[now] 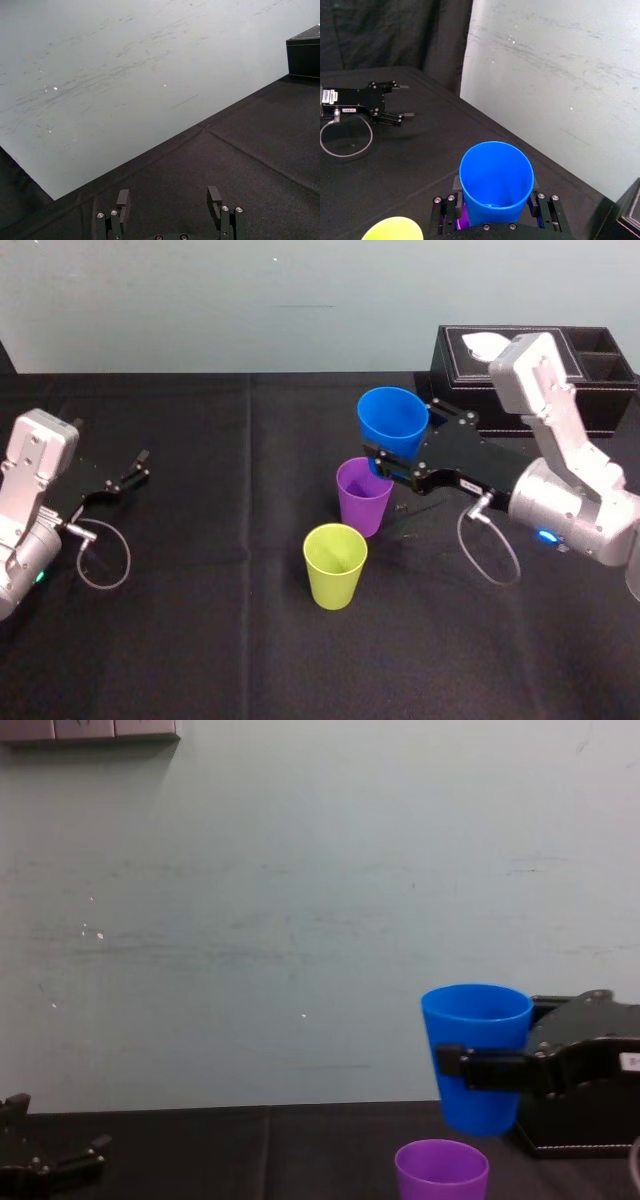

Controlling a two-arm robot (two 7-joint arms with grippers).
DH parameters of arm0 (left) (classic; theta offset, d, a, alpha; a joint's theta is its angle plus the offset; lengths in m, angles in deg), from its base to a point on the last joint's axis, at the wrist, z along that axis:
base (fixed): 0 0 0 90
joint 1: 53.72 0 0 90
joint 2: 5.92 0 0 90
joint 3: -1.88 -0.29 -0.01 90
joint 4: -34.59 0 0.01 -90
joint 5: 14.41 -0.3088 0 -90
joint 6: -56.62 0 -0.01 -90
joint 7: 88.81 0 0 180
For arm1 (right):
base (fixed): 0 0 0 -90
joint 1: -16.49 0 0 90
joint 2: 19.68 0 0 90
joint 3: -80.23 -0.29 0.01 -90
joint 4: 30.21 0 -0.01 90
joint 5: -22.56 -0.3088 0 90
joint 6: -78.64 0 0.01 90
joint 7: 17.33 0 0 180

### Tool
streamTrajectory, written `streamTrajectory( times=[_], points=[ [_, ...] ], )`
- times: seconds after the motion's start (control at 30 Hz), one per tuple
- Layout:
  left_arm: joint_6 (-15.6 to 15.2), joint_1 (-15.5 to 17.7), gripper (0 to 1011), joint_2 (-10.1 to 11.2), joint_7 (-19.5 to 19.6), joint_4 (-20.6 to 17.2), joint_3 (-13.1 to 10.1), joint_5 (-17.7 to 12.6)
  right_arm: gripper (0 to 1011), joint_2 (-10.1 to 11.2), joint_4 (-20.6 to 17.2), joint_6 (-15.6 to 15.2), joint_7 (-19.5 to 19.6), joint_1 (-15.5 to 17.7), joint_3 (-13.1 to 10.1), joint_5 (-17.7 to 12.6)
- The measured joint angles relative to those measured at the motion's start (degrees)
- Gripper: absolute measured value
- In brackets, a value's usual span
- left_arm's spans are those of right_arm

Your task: Stack the three plastic cups sequentially using one hand.

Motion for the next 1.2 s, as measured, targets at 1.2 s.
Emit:
streamTrajectory(
  times=[1.2],
  points=[
    [0.0, 0.0, 1011, 0.0, 0.0, 0.0, 0.0, 0.0, 729, -3.86, 10.21, 1.28, -1.71, -5.43, 4.52, 1.82]
  ],
)
